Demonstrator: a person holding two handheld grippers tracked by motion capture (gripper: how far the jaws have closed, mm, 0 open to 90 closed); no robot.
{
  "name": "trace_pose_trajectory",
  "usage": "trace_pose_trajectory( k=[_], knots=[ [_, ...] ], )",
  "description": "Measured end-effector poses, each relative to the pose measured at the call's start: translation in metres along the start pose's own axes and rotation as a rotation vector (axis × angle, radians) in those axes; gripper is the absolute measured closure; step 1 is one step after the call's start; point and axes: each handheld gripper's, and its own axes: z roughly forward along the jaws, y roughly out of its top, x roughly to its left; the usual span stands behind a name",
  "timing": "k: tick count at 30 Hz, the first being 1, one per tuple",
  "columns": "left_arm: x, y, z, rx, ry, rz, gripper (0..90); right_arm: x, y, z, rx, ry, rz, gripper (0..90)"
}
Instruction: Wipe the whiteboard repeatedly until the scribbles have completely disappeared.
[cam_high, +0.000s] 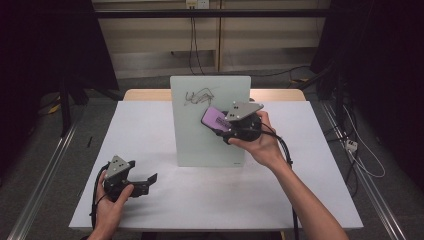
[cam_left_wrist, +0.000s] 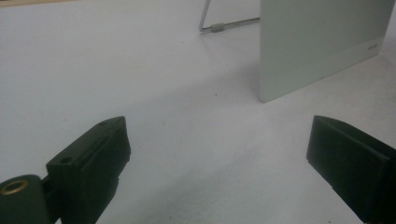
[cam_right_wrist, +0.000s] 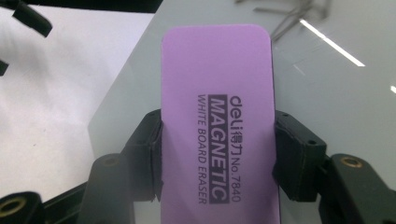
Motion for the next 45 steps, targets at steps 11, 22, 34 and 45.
trace_pose_trajectory(
  k=[11, 22, 34, 45],
  knots=[
    [0.0, 0.0, 0.001, 0.001, 0.001, -0.003, 6.0, 0.005, 0.001, 0.005, 0.035, 0.029, 0.005, 41.8],
    [0.001, 0.0, 0.0, -0.001, -0.001, -0.007, 6.0, -0.022, 0.024, -0.012, -0.032, -0.03, 0.059, 41.9],
    [0.001, 0.0, -0.001, -0.002, -0.001, -0.004, 6.0, -0.038, 0.048, -0.023, -0.067, -0.109, 0.061, 41.9],
    [0.001, 0.0, -0.001, -0.001, -0.001, 0.0, 6.0, -0.021, 0.04, -0.007, -0.039, -0.086, 0.032, 41.9]
  ],
)
